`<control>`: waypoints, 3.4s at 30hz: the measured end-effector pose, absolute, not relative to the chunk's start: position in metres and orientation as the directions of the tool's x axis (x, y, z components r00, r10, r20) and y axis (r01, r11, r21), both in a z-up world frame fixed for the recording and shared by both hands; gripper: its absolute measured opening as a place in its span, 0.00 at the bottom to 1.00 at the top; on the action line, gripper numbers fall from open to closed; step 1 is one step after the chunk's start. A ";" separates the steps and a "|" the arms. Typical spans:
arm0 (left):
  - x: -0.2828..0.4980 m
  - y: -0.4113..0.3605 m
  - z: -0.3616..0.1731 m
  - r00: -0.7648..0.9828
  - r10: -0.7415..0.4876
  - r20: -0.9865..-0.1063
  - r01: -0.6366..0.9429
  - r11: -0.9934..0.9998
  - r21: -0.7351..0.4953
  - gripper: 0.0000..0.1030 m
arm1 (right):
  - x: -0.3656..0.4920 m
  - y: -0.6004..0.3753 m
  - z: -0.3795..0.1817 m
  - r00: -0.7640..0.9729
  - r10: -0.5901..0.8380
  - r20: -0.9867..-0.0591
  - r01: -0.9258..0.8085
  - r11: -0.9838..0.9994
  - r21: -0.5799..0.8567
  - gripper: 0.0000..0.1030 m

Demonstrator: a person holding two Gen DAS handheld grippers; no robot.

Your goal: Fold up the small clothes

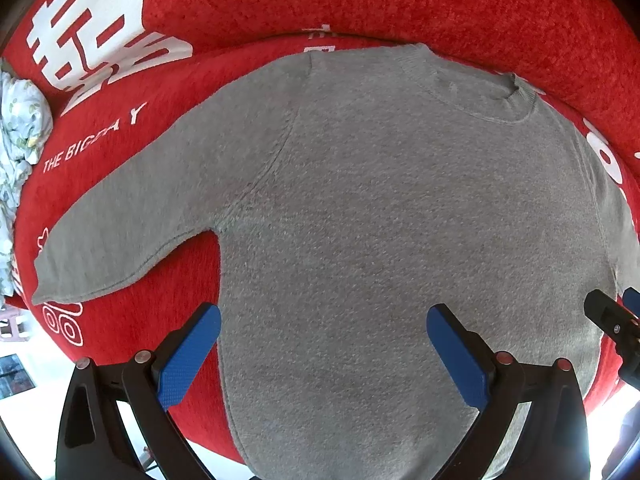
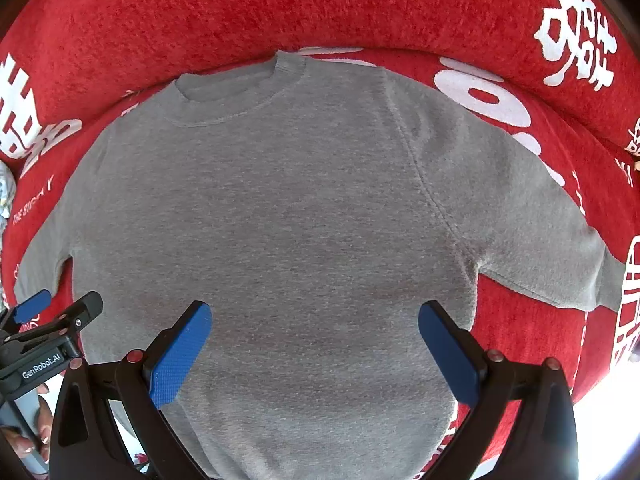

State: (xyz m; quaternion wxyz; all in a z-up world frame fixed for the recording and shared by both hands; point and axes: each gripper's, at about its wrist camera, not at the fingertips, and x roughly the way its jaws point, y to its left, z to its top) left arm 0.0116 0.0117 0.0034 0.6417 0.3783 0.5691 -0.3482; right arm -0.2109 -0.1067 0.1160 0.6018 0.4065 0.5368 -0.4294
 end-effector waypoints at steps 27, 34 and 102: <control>0.167 0.142 -0.019 0.006 -0.267 -0.964 0.583 0.784 -0.214 1.00 | -0.113 -0.051 0.104 0.136 -0.001 -0.991 0.870 0.478 0.119 1.00; 0.210 0.168 -0.074 -0.202 -0.481 -0.853 0.275 0.808 -0.520 1.00 | -0.071 -0.020 0.086 0.134 0.056 -0.989 0.824 0.549 0.142 1.00; 0.065 -0.010 0.032 0.147 -0.299 -0.943 0.883 0.470 -0.012 0.82 | -0.137 -0.100 0.121 0.208 -0.247 -0.946 0.844 0.535 0.047 1.00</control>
